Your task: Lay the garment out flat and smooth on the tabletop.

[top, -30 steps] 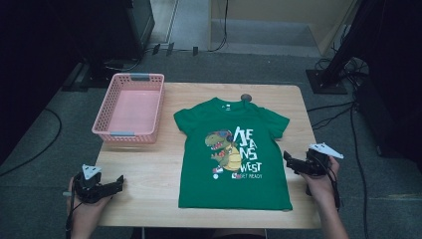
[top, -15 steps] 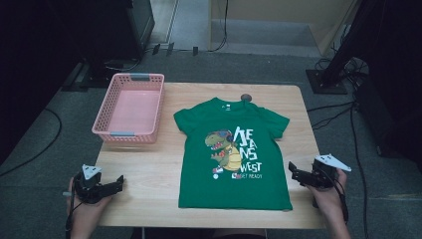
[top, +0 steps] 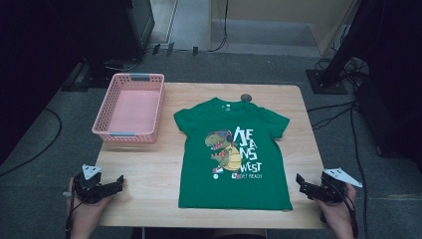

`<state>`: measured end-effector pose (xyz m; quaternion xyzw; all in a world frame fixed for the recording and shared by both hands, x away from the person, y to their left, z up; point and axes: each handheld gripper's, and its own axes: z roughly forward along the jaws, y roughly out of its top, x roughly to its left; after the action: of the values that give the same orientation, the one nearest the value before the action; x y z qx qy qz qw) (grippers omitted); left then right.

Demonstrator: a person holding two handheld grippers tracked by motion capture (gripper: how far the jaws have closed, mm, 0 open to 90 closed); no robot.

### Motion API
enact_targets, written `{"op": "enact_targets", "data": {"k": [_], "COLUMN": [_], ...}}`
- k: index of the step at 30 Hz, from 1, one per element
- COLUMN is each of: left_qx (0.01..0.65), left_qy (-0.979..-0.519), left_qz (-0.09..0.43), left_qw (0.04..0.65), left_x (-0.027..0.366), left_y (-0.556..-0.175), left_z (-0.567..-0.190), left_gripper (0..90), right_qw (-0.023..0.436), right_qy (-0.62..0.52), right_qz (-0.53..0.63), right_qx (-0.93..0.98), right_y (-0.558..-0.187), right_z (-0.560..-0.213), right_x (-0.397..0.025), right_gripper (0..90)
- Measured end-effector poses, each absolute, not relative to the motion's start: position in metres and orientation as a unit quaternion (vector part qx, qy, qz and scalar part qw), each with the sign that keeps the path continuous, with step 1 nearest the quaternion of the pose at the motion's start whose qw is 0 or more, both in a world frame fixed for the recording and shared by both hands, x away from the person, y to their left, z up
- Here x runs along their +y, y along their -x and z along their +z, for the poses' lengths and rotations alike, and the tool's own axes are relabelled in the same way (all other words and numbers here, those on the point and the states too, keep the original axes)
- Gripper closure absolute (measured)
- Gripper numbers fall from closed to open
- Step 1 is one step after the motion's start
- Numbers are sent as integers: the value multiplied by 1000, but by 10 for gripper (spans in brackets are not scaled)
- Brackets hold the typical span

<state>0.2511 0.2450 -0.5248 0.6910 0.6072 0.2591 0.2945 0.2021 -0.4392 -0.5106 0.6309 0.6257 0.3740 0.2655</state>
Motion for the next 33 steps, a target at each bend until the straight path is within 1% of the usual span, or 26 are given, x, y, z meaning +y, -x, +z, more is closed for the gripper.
{"op": "enact_targets", "data": {"k": [14, 23, 33], "left_qx": [607, 607, 607], "left_qy": [-691, -691, -691], "left_qz": [259, 259, 259], "left_qw": [294, 294, 294], "left_x": [245, 245, 245], "left_y": [-251, -251, -251], "left_z": [-525, -525, -525], "left_gripper": [8, 8, 8], "right_qw": [257, 255, 247], "right_qy": [-638, -646, -652], "right_qz": [347, 350, 376], "right_qx": [638, 628, 611], "right_y": [-172, -149, -138], "right_z": [-516, -521, -525], "right_x": [-445, -455, -456], "right_gripper": [0, 0, 3]}}
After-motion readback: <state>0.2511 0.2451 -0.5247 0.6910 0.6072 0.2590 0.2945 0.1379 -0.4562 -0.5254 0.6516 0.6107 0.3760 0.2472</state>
